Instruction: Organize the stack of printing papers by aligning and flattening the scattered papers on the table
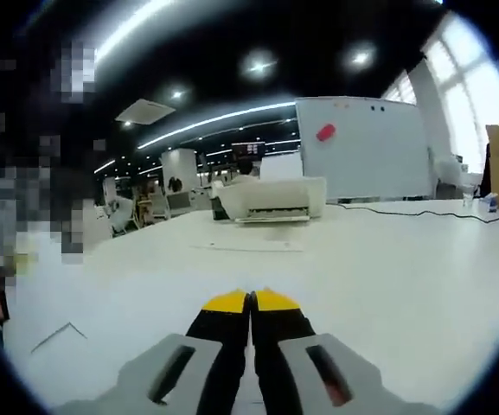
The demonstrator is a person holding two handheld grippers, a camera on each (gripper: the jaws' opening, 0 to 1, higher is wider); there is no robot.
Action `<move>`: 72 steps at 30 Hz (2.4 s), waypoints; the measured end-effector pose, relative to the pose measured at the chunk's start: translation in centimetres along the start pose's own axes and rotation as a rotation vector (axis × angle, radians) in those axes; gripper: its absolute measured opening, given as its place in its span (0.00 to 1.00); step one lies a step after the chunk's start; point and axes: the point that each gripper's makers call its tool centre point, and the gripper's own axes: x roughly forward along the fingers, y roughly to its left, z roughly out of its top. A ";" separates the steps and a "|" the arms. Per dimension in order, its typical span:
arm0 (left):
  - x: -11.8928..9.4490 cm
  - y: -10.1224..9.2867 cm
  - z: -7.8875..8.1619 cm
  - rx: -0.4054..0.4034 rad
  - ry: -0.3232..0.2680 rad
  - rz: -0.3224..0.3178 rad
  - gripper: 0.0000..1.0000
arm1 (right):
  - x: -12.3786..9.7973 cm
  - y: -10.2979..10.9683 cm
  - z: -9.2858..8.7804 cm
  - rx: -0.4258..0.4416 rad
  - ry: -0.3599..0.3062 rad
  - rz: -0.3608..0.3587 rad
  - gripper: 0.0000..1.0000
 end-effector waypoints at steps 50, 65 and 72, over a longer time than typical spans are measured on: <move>0.0 0.0 -0.1 0.010 0.007 -0.013 0.06 | -4.0 9.3 9.1 -0.003 -0.193 0.237 0.00; -0.1 -0.3 -0.1 0.010 0.008 -0.012 0.06 | -4.9 11.4 11.5 -0.130 -0.233 0.261 0.00; -0.1 -0.3 -0.2 0.007 0.008 -0.012 0.06 | -6.0 12.8 14.8 -0.127 -0.303 0.288 0.00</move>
